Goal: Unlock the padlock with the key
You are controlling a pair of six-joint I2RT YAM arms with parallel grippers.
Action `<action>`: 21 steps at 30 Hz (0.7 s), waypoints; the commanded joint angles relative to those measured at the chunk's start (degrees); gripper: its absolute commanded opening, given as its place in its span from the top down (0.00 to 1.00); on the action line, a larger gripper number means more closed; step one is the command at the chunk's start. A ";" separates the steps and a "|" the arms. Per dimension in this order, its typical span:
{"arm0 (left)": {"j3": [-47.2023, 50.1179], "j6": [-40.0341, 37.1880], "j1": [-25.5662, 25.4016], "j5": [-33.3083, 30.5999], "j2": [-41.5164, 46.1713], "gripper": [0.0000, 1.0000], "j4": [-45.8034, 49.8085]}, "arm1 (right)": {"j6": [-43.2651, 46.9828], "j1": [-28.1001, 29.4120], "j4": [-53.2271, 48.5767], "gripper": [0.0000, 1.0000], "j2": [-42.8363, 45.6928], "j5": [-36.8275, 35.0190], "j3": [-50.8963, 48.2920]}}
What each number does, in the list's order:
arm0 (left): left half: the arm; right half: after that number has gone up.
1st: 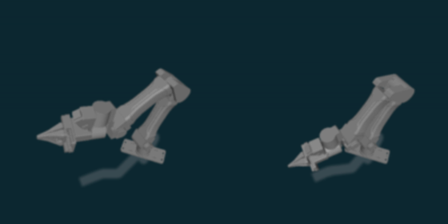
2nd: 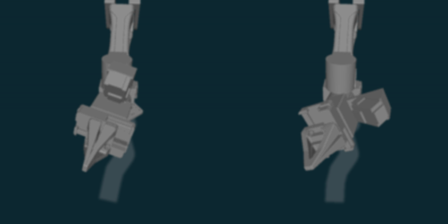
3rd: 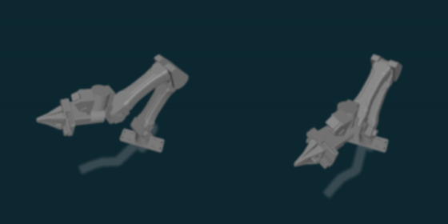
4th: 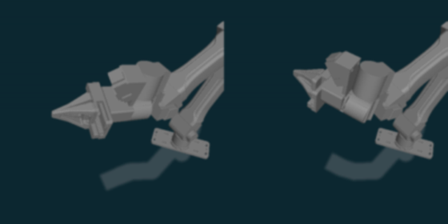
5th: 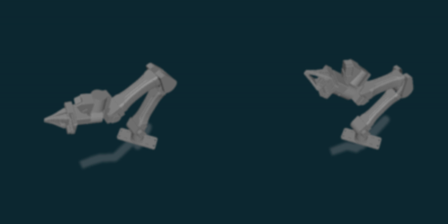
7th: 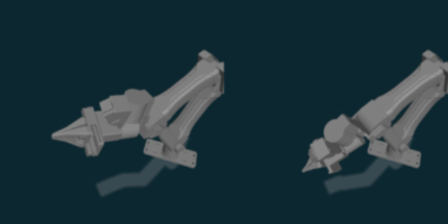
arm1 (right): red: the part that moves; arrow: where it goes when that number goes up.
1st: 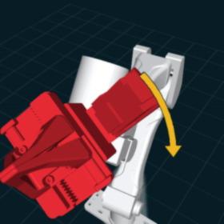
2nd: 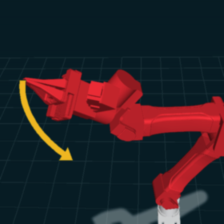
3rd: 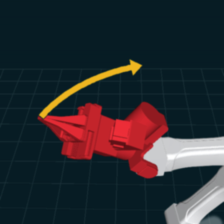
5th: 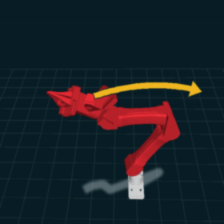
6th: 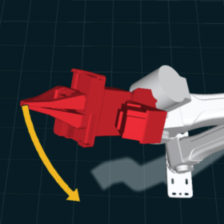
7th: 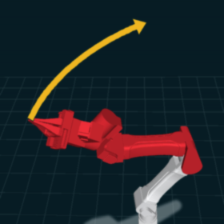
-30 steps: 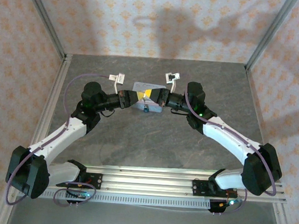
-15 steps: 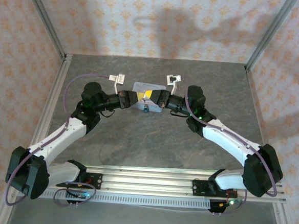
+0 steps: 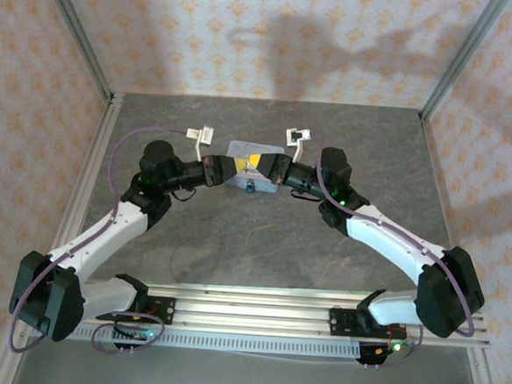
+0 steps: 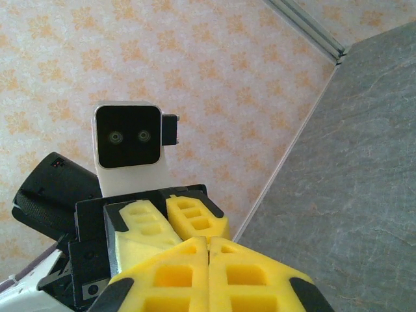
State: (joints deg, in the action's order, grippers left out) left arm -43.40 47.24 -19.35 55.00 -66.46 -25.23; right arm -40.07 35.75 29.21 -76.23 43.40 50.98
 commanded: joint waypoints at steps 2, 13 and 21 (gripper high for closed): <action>-1.58 -0.93 0.19 0.81 1.50 0.85 -1.48 | 0.13 0.11 1.82 1.00 0.30 -1.85 -0.27; -2.01 -0.67 0.27 1.51 0.72 0.83 -2.36 | -0.46 0.73 2.76 1.00 -0.76 -1.74 0.17; -1.95 -0.75 0.20 1.51 0.58 0.82 -2.28 | -0.47 1.08 2.80 1.00 -1.02 -1.71 0.21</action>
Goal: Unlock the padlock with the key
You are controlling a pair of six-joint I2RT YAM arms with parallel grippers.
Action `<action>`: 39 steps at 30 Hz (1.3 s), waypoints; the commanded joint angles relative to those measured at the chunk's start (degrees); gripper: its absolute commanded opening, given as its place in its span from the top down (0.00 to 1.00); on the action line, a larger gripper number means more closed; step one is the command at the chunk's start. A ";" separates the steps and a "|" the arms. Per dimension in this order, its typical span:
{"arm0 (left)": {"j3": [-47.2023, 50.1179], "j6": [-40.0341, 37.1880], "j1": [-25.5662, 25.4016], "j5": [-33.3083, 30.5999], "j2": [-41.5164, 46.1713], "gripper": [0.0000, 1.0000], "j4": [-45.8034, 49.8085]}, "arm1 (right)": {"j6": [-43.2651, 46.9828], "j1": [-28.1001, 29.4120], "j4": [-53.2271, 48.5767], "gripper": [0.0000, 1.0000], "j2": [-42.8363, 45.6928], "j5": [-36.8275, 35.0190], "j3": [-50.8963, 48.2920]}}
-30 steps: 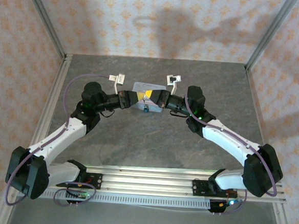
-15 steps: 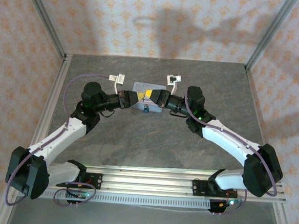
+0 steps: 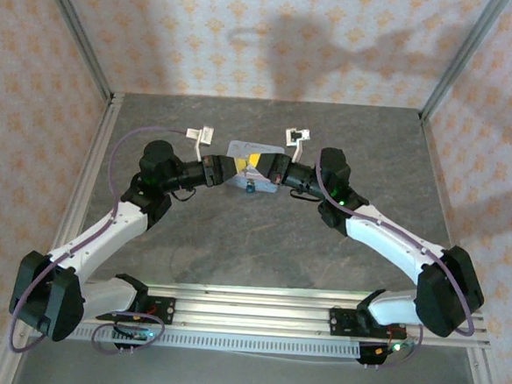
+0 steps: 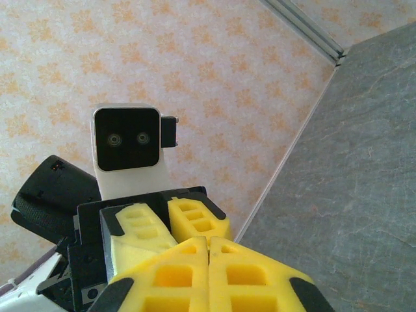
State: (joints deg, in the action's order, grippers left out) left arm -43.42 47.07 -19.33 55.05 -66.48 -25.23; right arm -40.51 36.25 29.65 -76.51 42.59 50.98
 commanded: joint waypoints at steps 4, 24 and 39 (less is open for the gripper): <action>-1.82 -0.66 0.17 1.38 0.47 0.81 -2.36 | -0.09 0.75 2.52 1.00 -0.83 -0.80 0.17; -1.60 -2.09 0.21 0.90 1.59 1.00 -0.53 | 0.17 1.11 2.27 1.00 -0.15 -2.36 -0.55; -4.56 -25.67 3.81 -6.28 10.13 1.00 29.92 | 5.73 1.21 -14.65 0.36 4.02 -11.76 1.60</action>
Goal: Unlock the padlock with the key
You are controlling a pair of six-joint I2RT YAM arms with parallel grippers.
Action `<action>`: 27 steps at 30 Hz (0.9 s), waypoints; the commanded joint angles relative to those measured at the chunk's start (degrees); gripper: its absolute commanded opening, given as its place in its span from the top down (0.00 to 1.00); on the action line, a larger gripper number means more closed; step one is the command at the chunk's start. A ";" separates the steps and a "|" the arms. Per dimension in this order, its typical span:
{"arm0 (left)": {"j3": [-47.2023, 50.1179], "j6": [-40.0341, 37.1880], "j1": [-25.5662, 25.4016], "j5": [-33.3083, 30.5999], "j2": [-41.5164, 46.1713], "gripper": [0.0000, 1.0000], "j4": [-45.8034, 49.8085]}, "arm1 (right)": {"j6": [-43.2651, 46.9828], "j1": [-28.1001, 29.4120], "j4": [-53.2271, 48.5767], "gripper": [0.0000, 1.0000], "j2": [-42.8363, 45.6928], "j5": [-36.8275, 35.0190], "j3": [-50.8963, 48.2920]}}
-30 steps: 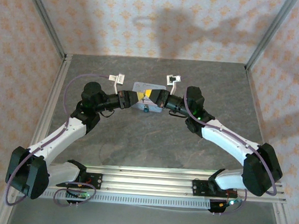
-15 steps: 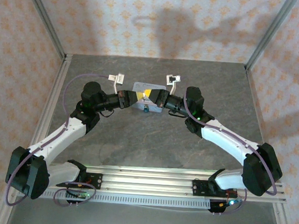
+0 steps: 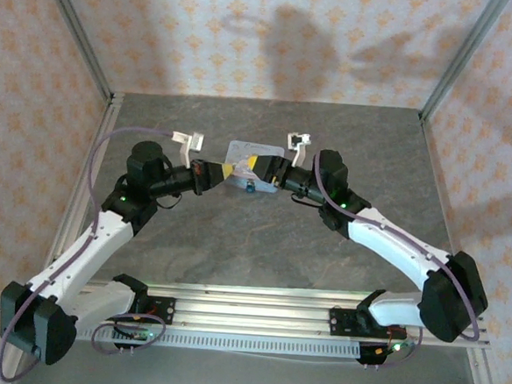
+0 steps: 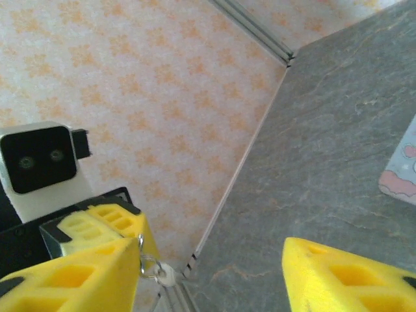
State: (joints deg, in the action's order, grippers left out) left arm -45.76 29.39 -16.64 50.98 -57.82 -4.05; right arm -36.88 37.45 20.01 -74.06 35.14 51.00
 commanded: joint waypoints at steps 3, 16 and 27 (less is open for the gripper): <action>-3.00 -11.10 1.67 -4.16 1.66 1.00 13.02 | 3.97 0.61 -15.56 0.33 -0.15 -9.48 4.68; 1.55 -9.46 10.35 -14.98 -0.62 1.00 19.49 | 8.53 13.92 -43.64 0.40 -25.17 -42.50 22.88; 5.28 -10.23 13.39 -13.21 0.52 1.00 20.05 | 5.02 13.88 -40.89 0.44 -39.05 -47.78 28.68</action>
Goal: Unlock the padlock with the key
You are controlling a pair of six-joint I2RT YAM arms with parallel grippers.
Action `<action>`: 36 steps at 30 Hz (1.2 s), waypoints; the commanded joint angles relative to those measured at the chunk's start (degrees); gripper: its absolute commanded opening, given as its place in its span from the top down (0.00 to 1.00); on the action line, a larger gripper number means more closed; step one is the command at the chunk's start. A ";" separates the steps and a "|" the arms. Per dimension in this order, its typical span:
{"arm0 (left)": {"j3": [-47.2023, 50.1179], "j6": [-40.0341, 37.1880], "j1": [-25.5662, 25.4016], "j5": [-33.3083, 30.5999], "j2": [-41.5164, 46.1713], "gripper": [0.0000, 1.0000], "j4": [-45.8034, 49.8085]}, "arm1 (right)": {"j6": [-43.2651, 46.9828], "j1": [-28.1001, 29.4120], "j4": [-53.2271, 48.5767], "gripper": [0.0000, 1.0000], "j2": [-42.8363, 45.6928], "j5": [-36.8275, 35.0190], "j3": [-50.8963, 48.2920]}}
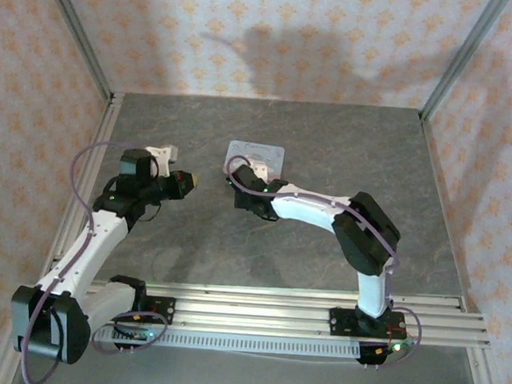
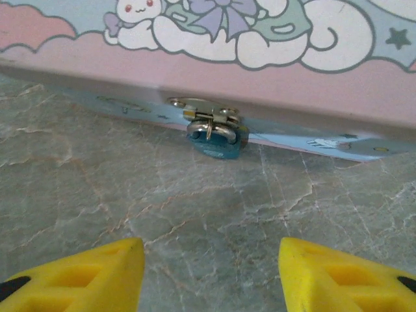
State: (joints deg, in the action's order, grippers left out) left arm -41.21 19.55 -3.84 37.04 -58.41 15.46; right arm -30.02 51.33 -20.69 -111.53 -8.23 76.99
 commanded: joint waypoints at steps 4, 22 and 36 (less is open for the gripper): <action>1.18 -0.31 0.67 0.93 1.16 1.00 0.27 | -4.01 -0.08 0.86 0.45 -4.00 -5.25 3.74; 2.52 0.11 0.67 2.43 1.55 1.00 -1.40 | -5.94 -1.67 1.28 0.52 -10.67 -10.60 8.49; 3.36 0.22 0.63 2.70 0.85 1.00 -2.10 | -4.17 -1.78 0.57 0.52 -13.36 -11.25 11.88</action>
State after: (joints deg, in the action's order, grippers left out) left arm -38.79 19.59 -3.60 38.65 -57.78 15.18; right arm -35.22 49.93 -19.70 -123.09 -16.99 86.94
